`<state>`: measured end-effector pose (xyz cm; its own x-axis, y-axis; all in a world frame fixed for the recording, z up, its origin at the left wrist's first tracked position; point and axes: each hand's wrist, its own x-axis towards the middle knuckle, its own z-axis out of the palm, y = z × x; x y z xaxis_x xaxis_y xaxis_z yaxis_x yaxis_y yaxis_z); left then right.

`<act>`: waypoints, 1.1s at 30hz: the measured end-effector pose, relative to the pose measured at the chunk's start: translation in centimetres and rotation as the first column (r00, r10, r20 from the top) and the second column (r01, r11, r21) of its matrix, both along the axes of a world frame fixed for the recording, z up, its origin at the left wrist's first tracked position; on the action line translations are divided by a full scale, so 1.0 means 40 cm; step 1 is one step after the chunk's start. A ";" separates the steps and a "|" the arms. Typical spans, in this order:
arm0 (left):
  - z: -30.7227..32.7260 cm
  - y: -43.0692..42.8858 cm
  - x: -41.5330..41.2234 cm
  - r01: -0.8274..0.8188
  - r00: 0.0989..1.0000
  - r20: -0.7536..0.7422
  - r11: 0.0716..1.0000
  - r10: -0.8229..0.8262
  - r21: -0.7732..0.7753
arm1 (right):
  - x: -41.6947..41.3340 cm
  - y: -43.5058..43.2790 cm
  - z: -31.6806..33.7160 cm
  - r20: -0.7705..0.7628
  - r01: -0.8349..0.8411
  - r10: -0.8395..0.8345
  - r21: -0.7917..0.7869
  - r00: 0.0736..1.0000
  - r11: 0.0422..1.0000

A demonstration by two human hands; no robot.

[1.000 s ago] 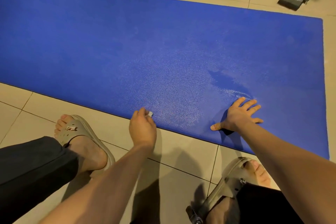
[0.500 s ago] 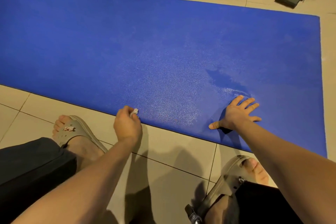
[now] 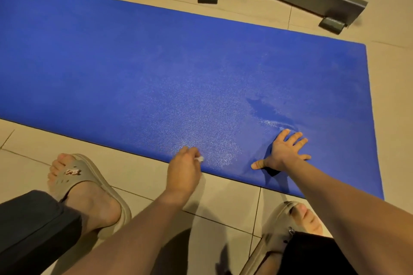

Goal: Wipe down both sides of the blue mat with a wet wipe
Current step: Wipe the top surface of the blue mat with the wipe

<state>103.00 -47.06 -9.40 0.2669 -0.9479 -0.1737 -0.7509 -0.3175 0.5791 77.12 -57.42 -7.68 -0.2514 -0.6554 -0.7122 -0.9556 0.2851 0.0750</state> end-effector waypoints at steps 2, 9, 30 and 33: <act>-0.005 -0.027 0.062 -0.155 0.988 0.024 0.988 0.155 -0.013 | -0.004 0.002 -0.002 0.002 0.008 -0.008 -0.013 1.000 1.000; -0.002 -0.032 0.051 -0.292 0.956 -0.017 0.954 0.294 0.072 | 0.021 0.074 0.019 -0.077 -0.111 0.104 -0.104 0.992 0.988; 0.021 -0.026 -0.233 -0.047 0.993 -0.102 0.984 0.065 0.170 | -0.208 0.130 0.035 0.066 -0.027 0.044 -0.237 0.997 0.971; 0.019 0.010 -0.338 0.132 0.988 -0.105 0.977 -0.115 0.168 | -0.246 0.136 0.008 0.016 -0.087 0.089 -0.078 0.996 0.993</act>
<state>89.48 -46.66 -8.66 0.1239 -0.9255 -0.3580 -0.7354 -0.3279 0.5931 67.28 -51.99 -7.37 -0.1769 -0.7276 -0.6628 -0.9783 0.2040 0.0370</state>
